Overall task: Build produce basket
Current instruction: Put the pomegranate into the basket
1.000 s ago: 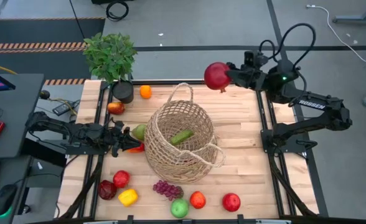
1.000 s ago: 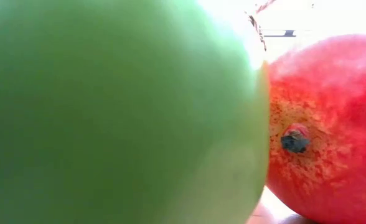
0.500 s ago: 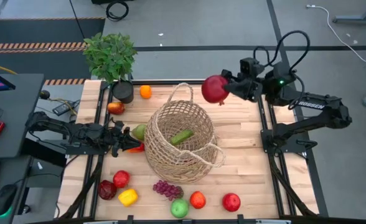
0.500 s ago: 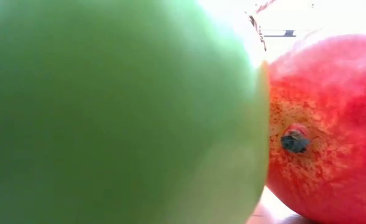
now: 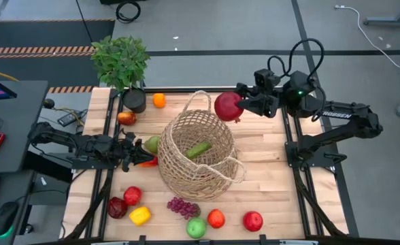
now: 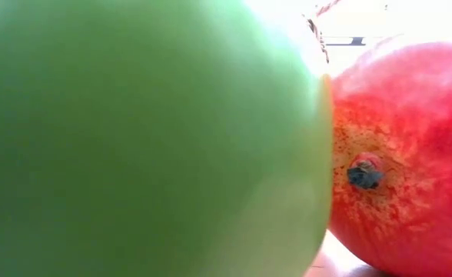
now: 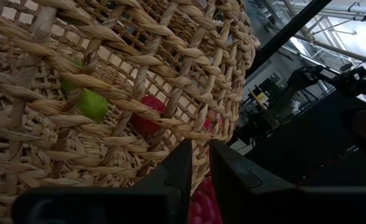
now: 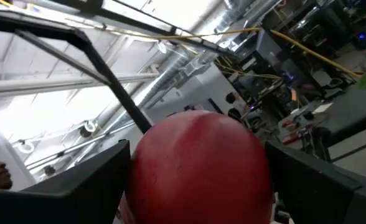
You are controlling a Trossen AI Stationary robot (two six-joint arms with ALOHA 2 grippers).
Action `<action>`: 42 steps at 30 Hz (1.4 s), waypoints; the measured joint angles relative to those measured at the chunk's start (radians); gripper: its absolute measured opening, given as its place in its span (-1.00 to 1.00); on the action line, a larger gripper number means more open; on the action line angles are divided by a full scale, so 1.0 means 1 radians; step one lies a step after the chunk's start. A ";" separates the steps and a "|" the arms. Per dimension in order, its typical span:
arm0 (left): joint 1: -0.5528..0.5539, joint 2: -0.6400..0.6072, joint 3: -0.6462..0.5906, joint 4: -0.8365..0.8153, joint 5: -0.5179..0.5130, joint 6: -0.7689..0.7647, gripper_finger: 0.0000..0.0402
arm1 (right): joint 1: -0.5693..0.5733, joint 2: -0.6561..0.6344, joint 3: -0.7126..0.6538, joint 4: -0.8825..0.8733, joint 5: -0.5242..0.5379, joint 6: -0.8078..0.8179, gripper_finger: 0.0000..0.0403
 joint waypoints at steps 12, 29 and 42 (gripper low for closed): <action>0.000 0.000 0.000 0.000 0.000 0.000 -0.71 | 0.009 0.011 0.000 -0.001 0.003 0.000 0.83; 0.000 0.000 0.000 0.000 0.000 -0.001 -0.69 | 0.045 0.055 0.001 0.047 0.001 0.028 0.83; 0.000 0.000 0.000 0.000 0.000 0.000 -0.71 | 0.108 0.070 0.014 0.039 0.081 0.006 0.83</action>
